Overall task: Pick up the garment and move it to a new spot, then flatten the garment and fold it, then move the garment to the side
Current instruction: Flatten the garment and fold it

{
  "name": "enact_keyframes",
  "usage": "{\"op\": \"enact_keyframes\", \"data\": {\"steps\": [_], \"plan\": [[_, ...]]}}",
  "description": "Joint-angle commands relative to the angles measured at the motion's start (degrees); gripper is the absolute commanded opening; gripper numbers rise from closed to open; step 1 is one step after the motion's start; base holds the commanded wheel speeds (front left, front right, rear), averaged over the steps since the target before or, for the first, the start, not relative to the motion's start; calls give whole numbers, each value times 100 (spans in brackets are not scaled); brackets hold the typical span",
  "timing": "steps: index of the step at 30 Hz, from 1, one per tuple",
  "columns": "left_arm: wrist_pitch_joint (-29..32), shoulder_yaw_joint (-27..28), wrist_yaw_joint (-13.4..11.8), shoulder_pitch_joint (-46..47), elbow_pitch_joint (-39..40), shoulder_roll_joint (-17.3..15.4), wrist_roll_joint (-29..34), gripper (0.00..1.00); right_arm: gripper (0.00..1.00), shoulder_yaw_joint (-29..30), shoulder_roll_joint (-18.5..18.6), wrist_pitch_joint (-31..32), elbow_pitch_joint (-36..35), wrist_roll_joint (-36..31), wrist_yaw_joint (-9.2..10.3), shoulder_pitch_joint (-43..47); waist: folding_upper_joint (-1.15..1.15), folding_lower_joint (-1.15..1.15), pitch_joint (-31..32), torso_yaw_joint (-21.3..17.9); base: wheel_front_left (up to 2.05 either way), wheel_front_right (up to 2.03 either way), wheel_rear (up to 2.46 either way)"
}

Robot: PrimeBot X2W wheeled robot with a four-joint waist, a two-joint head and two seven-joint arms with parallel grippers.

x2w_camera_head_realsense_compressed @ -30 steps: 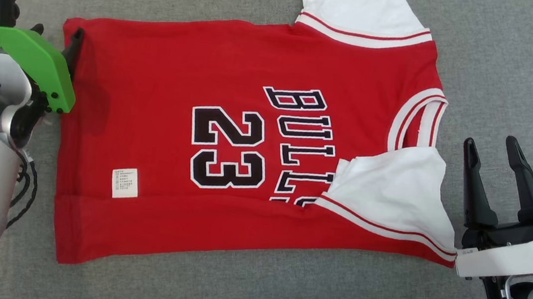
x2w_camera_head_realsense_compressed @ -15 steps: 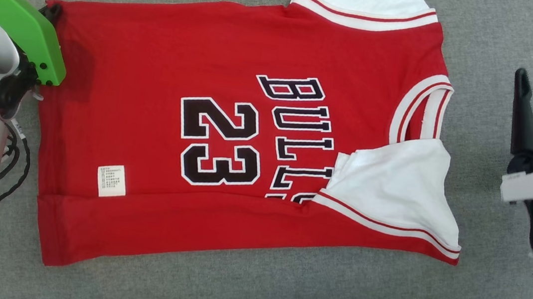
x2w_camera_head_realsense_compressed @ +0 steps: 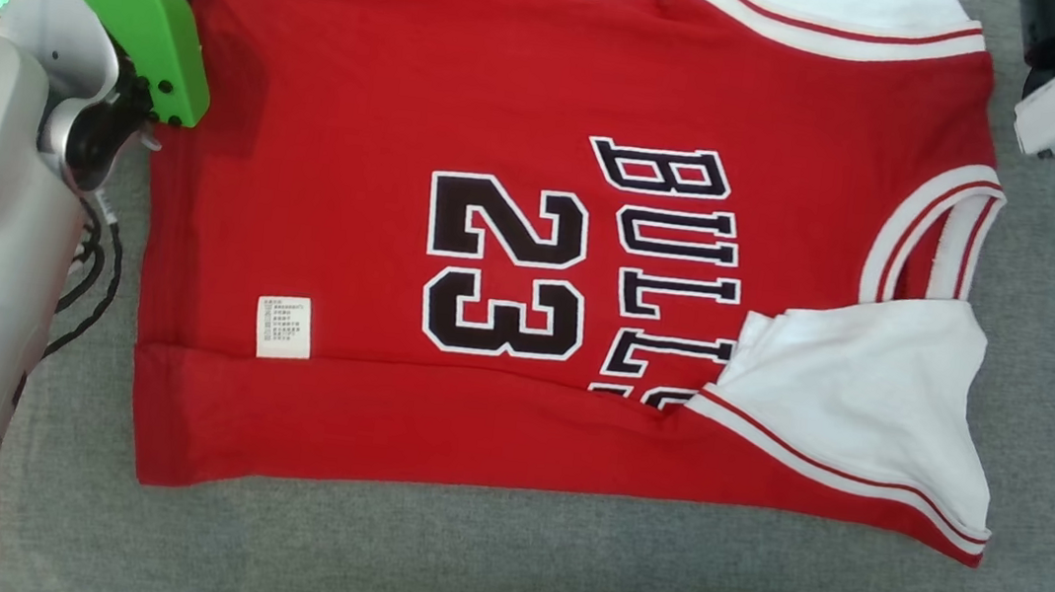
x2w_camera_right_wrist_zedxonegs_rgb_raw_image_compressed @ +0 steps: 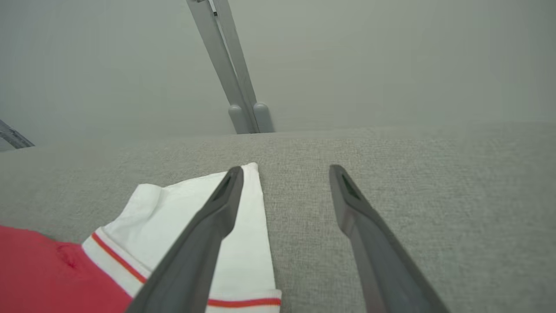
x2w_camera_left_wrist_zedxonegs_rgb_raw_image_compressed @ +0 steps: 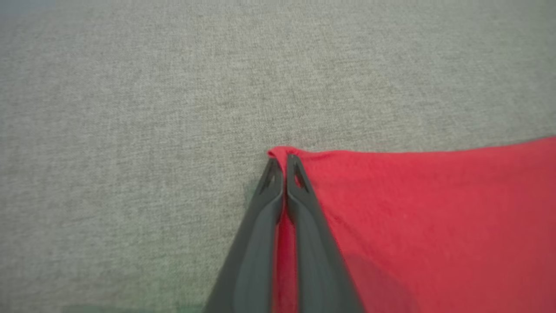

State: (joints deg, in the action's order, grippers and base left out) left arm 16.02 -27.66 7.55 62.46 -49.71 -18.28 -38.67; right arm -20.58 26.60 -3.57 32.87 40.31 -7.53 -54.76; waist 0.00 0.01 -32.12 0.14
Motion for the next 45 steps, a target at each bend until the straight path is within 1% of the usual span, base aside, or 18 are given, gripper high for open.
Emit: {"op": "enact_keyframes", "data": {"steps": [1, 5, 9, 13, 16, 17, 18, 19, 21, 23, 28, 35, 39, 42, 45], "plan": [[-30, -59, -14, 121, -28, 83, -32, 0, 100, -130, 50, 85, 145, 53, 8, -270, 0, -1, -260, 278, 0, 0, 0], [-139, -225, -14, 309, -64, 232, -137, 0, 100, -598, 32, 464, 736, 174, 8, -1010, 0, -1, -486, 515, 0, 0, 0], [-256, -386, -14, 439, -149, 327, -254, 0, 100, -967, -19, 857, 1330, 283, 8, -1698, 0, -1, -659, 672, 0, 0, 0], [-324, -556, -23, 489, -281, 360, -328, 0, 100, -1331, -54, 1353, 1835, 294, 8, -2121, 0, -1, -744, 737, 0, 0, 0], [-351, -663, -36, 504, -376, 350, -408, 0, 100, -1640, -55, 1756, 2036, 322, 8, -2279, 0, -1, -749, 730, 0, 0, 0], [-353, -712, -37, 517, -405, 343, -440, 0, 55, -1734, -59, 1868, 2057, 388, 8, -2297, 0, -1, -744, 722, 0, 0, 0], [-357, -751, -40, 538, -421, 338, -471, 0, 45, -1838, -34, 1991, 2055, 420, 3, -2326, 0, -1, -733, 713, 0, 0, 0], [-360, -779, -41, 555, -432, 328, -493, 0, 0, -1898, -6, 2030, 2036, 462, 4, -2356, 0, -1, -720, 703, 0, 0, 0], [-369, -839, -41, 598, -440, 291, -547, 0, 0, -2023, 88, 1999, 1944, 523, 5, -2417, 0, -1, -680, 673, 0, 0, 0], [-413, -905, -40, 634, -432, 238, -589, 0, 0, -2091, 191, 1791, 1822, 584, 9, -2492, 0, -1, -615, 635, 0, 0, 0], [-650, -1024, -32, 672, -348, 100, -664, 0, 0, -2241, 345, 1032, 1467, 781, 9, -2437, 0, -1, -306, 536, 0, 0, 0], [-874, -1160, -17, 462, -128, -96, -813, 0, 0, -2468, 583, 189, 982, 1104, 9, -1992, 0, -1, 279, 394, 0, 0, 0], [-1121, -1257, -16, 66, 132, -256, -889, 0, 0, -2579, 714, -290, 592, 1325, 9, -1433, 0, -1, 611, 308, 0, 0, 0], [-1443, -1201, -15, -425, 342, -405, -989, 0, 0, -2663, 817, -645, 197, 1494, 9, -818, 0, -1, 876, 221, 0, 0, 0], [-1703, -1166, -108, -996, 623, -534, -1052, 0, 0, -2681, 926, -877, -164, 1620, 9, -148, 0, -1, 1099, 141, 0, 0, 0]]}}
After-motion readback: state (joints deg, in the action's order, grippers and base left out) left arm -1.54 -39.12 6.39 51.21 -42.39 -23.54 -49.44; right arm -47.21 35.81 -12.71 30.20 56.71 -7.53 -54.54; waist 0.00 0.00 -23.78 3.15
